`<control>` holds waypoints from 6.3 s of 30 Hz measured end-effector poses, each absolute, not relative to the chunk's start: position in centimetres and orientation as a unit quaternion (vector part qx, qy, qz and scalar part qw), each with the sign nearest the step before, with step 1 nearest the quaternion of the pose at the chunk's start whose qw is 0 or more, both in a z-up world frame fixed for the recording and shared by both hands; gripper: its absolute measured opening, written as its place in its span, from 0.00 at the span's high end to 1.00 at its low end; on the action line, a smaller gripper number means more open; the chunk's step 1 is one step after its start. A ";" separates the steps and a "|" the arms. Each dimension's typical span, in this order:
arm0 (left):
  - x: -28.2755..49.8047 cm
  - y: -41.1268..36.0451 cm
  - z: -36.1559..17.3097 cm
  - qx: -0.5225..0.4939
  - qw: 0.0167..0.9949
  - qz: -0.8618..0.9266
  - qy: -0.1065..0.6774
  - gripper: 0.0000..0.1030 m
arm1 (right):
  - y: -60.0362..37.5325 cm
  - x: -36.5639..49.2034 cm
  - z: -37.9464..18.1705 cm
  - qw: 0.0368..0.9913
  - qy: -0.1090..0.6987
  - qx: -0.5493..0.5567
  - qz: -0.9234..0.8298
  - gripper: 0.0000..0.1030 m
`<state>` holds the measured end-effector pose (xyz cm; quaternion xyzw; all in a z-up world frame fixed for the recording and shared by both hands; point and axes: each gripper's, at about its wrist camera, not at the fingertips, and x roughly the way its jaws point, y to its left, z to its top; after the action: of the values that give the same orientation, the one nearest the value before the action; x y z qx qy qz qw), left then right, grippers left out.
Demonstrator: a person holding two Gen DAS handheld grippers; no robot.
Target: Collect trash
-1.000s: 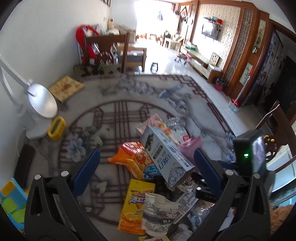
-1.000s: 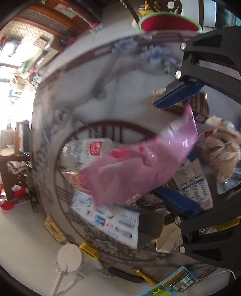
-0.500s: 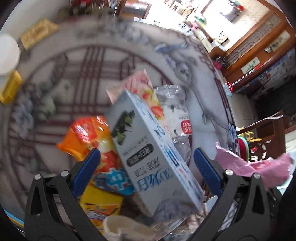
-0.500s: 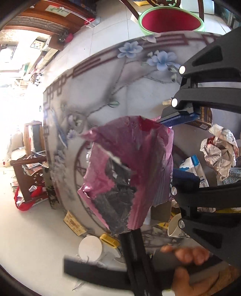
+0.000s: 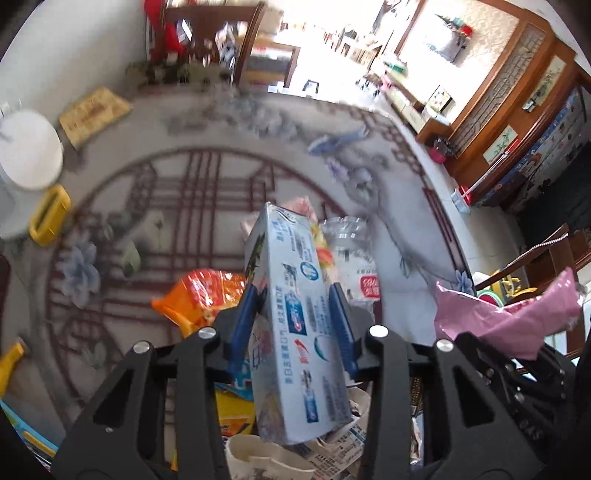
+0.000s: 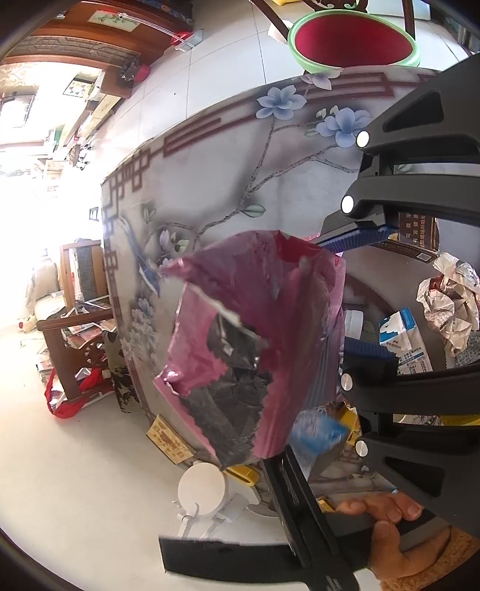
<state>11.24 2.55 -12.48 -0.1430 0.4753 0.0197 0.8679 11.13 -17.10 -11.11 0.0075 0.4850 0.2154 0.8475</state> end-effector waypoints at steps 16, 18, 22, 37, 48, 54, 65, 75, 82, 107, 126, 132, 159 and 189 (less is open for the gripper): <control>8.5 -4.5 -6.3 -0.076 0.908 -0.038 0.411 0.63 | -25.9 8.3 -8.7 0.879 0.452 0.063 0.135 0.60; 8.7 -6.3 -6.4 -0.073 0.906 -0.052 0.414 0.63 | -28.7 8.6 -9.0 0.882 0.454 0.070 0.105 0.59; 8.9 -9.9 -6.7 -0.069 0.902 -0.074 0.420 0.63 | -36.0 9.4 -10.2 0.885 0.457 0.081 0.019 0.58; 11.6 -25.0 -8.1 -0.039 0.880 -0.162 0.445 0.63 | -53.4 12.5 -14.7 0.867 0.479 0.115 -0.077 0.25; 14.7 -37.5 -11.7 0.012 0.842 -0.271 0.467 0.63 | -59.9 11.8 -13.9 0.866 0.466 0.150 -0.102 0.13; 15.6 -43.4 -13.5 0.045 0.822 -0.316 0.471 0.61 | -62.8 10.0 -13.4 0.861 0.462 0.172 -0.126 0.13; 15.5 -43.2 -12.9 0.058 0.834 -0.299 0.460 0.34 | -62.5 7.8 -12.5 0.860 0.457 0.183 -0.130 0.13; 10.7 -31.2 -7.9 0.004 0.880 -0.208 0.427 0.27 | -53.5 6.9 -9.6 0.879 0.456 0.130 -0.050 0.13; 8.1 -20.9 -7.5 -0.029 0.893 -0.123 0.433 0.26 | -43.3 6.6 -9.6 0.873 0.480 0.082 0.041 0.13; 0.0 3.4 -10.2 -0.069 0.883 0.007 0.464 0.20 | -14.8 -1.0 -20.3 0.735 0.637 -0.002 0.232 0.42; -0.9 2.6 -17.0 -0.065 0.837 -0.040 0.543 0.27 | -14.0 -1.8 -17.3 0.790 0.576 0.019 0.209 0.79; -0.7 3.1 -18.1 -0.093 0.822 -0.031 0.561 0.70 | -15.8 -1.5 -14.9 0.806 0.552 0.026 0.210 0.79; 4.7 -8.8 -11.3 -0.054 0.866 -0.106 0.485 0.73 | -26.8 1.8 -12.1 0.836 0.519 0.067 0.165 0.79; 5.8 -11.3 -16.4 -0.062 0.833 0.003 0.550 0.34 | -34.8 5.8 -12.2 0.823 0.526 0.066 0.205 0.78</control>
<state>5.83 -11.31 -16.41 -0.0619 0.5498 0.0034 0.8330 5.81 -34.76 -12.17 0.0658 0.5258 0.2053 0.8228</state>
